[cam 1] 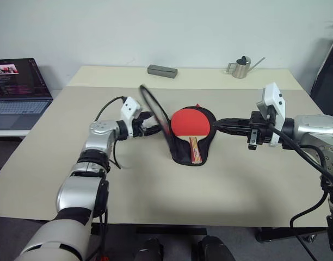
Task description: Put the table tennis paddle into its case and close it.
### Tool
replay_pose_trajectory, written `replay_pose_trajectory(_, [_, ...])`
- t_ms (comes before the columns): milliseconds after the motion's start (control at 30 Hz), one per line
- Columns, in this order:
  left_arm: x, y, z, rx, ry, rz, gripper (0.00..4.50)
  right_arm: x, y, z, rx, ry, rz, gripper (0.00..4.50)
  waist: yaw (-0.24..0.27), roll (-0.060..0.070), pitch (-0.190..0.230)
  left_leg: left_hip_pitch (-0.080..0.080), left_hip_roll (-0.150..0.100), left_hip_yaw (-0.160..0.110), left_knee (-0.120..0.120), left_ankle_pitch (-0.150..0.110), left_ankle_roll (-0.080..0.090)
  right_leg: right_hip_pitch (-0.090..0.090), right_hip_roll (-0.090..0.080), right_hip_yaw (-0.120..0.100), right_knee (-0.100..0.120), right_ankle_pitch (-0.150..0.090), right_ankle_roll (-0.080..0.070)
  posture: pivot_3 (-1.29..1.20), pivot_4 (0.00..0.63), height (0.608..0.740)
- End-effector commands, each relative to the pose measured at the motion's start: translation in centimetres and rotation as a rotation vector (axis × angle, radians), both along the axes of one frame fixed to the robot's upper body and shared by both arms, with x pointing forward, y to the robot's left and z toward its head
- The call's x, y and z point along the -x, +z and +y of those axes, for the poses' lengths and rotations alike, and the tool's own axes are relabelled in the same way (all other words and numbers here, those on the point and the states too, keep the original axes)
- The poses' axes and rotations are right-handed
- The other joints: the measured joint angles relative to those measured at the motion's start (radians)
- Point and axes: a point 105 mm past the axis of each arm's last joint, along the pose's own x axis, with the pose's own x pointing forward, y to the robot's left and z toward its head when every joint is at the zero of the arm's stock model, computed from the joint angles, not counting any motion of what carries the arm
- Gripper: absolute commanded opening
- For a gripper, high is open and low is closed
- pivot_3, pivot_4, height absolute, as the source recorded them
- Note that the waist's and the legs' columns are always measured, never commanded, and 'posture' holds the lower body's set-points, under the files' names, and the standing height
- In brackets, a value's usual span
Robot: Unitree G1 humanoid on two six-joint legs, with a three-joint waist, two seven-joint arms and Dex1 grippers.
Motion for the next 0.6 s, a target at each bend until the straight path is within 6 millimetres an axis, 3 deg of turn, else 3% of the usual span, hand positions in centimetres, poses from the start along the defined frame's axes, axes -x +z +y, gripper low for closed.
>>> replay_pose_trajectory(33, [-0.1,1.7,-2.0,-0.005,-0.063,-0.053,3.9,0.3,1.1,-0.4,-0.01,-0.025,-0.04,0.23,-0.001,0.0,0.0,0.0,0.0,0.0,0.0,0.0,0.0,0.0,0.0,0.0,0.0,0.0,0.0,0.0,0.15,0.74])
replay_pose_trajectory(167, [0.3,0.8,-4.6,-0.007,-0.129,-0.031,3.9,0.5,0.9,-0.3,-0.013,-0.029,-0.01,0.23,-0.002,0.0,0.0,0.0,0.0,0.0,0.0,0.0,0.0,0.0,0.0,0.0,0.0,0.0,0.0,0.0,0.15,0.74])
replay_pose_trajectory(333, [0.5,-0.1,-5.9,-0.003,-0.151,-0.01,3.9,0.5,0.7,-0.4,-0.007,-0.053,-0.004,0.23,-0.004,-0.001,0.0,0.0,-0.007,-0.001,0.0,0.0,0.0,0.0,0.0,0.0,0.0,0.0,0.0,0.0,0.15,0.74])
replay_pose_trajectory(500, [0.7,0.3,-6.1,0.018,-0.171,-0.02,3.9,0.3,0.1,-0.7,-0.006,-0.089,0.028,0.23,-0.003,-0.001,0.0,-0.001,-0.008,-0.002,0.001,0.0,0.0,0.0,-0.001,0.0,0.0,0.0,0.001,0.0,0.15,0.74])
replay_pose_trajectory(600, [0.8,1.4,-4.8,0.042,-0.172,-0.052,3.9,-0.2,-0.5,-1.0,-0.017,-0.125,0.065,0.23,-0.004,-0.001,0.0,-0.001,-0.008,-0.002,0.001,0.0,0.0,0.0,-0.001,0.0,0.0,0.0,0.001,0.0,0.15,0.74])
